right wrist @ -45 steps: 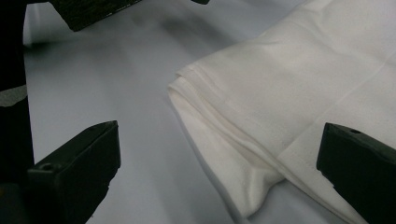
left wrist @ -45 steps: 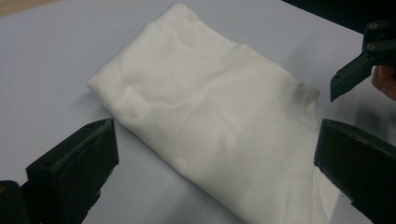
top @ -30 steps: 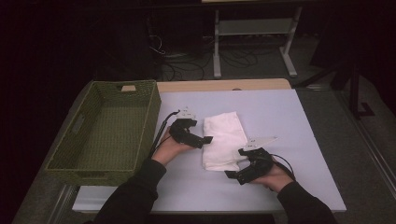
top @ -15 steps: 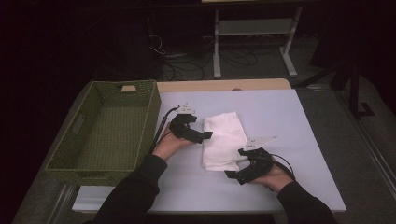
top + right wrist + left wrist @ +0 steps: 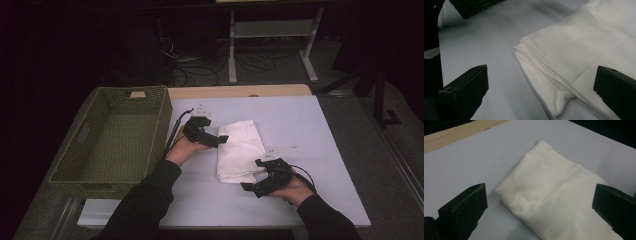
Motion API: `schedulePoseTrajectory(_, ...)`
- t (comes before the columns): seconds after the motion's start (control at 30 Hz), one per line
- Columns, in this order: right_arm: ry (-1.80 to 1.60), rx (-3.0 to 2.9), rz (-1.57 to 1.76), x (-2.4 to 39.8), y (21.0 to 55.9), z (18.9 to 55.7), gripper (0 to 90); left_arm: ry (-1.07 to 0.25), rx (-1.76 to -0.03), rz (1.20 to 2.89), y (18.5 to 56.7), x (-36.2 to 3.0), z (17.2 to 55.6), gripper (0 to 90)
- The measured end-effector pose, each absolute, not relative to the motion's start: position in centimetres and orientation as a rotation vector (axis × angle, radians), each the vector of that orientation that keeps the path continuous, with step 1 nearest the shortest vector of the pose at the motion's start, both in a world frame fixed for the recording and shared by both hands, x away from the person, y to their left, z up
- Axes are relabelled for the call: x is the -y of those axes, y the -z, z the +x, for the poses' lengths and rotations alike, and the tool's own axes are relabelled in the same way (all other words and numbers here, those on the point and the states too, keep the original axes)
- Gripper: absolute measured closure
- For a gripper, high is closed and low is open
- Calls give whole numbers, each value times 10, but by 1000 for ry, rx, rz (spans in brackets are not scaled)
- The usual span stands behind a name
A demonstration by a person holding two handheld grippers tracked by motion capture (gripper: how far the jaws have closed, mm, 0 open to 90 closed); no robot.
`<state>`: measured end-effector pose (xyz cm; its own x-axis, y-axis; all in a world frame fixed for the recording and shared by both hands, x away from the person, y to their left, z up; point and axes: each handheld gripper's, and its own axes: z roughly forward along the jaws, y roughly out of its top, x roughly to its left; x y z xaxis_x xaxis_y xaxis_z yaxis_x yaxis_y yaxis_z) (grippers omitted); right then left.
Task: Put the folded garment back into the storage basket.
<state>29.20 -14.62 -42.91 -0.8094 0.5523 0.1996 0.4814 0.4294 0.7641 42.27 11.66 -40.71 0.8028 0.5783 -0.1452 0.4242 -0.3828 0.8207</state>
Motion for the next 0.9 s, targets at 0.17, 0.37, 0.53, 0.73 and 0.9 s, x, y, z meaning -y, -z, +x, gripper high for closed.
schedulePoseTrajectory(0.17, -1341, -2586, 934, 146, 429, 292, 0, -223, -753, 2020, 407, -115, 429, 0)
schedulePoseTrajectory(0.37, -1344, -2584, 933, 146, 429, 292, 0, -232, -769, 2012, 409, -114, 438, 0)
schedulePoseTrajectory(0.53, -1346, -2584, 936, 146, 429, 292, 0, -239, -779, 2015, 412, -113, 445, 0)
schedulePoseTrajectory(0.73, -1348, -2582, 936, 147, 429, 292, 0, -242, -795, 2028, 417, -113, 452, 16)
schedulePoseTrajectory(0.9, -1349, -2583, 935, 147, 429, 292, 0, -253, -808, 2046, 420, -113, 460, 75)
